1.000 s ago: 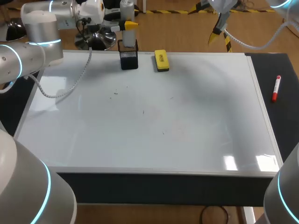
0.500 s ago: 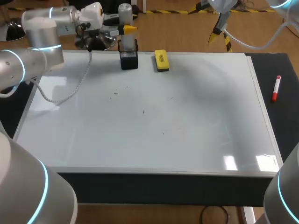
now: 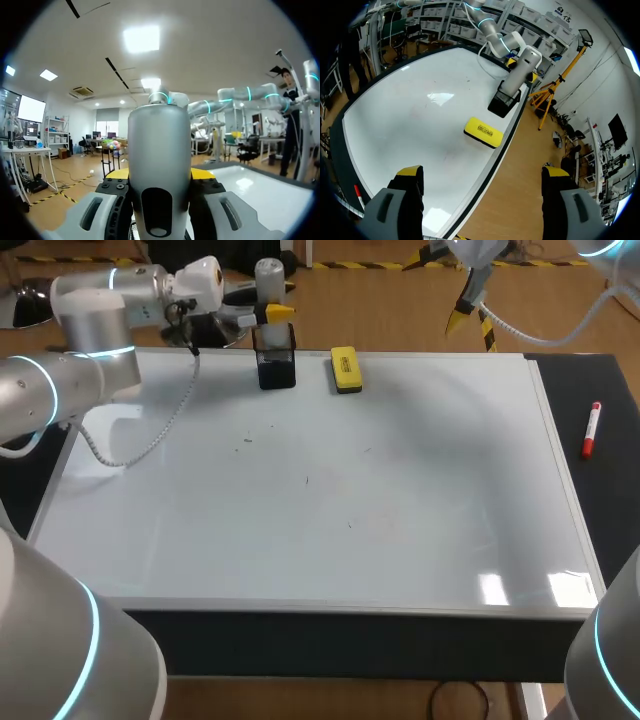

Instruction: Pick up the inspection probe, press it on each red-marked spot on the whiteboard one by one, put down the probe, pick up the eraser, and wipe off all the red marks.

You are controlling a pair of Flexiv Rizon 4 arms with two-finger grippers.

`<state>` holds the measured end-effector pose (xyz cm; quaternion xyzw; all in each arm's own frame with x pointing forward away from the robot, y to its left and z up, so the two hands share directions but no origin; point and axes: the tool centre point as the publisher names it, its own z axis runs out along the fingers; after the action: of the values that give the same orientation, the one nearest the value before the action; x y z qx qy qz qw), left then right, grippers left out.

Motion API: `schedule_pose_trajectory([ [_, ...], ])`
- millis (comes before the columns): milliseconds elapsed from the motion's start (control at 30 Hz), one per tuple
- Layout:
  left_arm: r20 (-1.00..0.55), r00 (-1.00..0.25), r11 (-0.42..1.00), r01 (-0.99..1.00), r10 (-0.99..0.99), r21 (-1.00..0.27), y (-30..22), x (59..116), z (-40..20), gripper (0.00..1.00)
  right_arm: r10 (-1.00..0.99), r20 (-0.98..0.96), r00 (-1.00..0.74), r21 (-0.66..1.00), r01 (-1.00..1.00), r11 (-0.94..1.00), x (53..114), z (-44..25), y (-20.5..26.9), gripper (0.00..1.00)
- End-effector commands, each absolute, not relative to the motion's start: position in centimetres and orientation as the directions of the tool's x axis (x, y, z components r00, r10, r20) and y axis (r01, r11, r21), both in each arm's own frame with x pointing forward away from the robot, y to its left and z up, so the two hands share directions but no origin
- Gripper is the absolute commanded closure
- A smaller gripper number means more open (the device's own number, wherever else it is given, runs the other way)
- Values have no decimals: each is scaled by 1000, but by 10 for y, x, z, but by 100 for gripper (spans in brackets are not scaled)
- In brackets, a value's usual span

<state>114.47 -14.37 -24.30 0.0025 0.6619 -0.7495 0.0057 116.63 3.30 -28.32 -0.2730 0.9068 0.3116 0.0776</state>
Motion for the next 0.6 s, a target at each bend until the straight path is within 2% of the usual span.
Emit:
schedule_pose_trajectory([
  [33,-8,-1000,-130,8,1,-992,-146,1147,-248,100,-451,-307,-838,520,-545,658,1167,-282,33,0],
  [600,9,-1000,-138,-10,8,-990,-144,1146,-263,100,-451,-307,-838,520,-545,658,1167,-282,33,0],
])
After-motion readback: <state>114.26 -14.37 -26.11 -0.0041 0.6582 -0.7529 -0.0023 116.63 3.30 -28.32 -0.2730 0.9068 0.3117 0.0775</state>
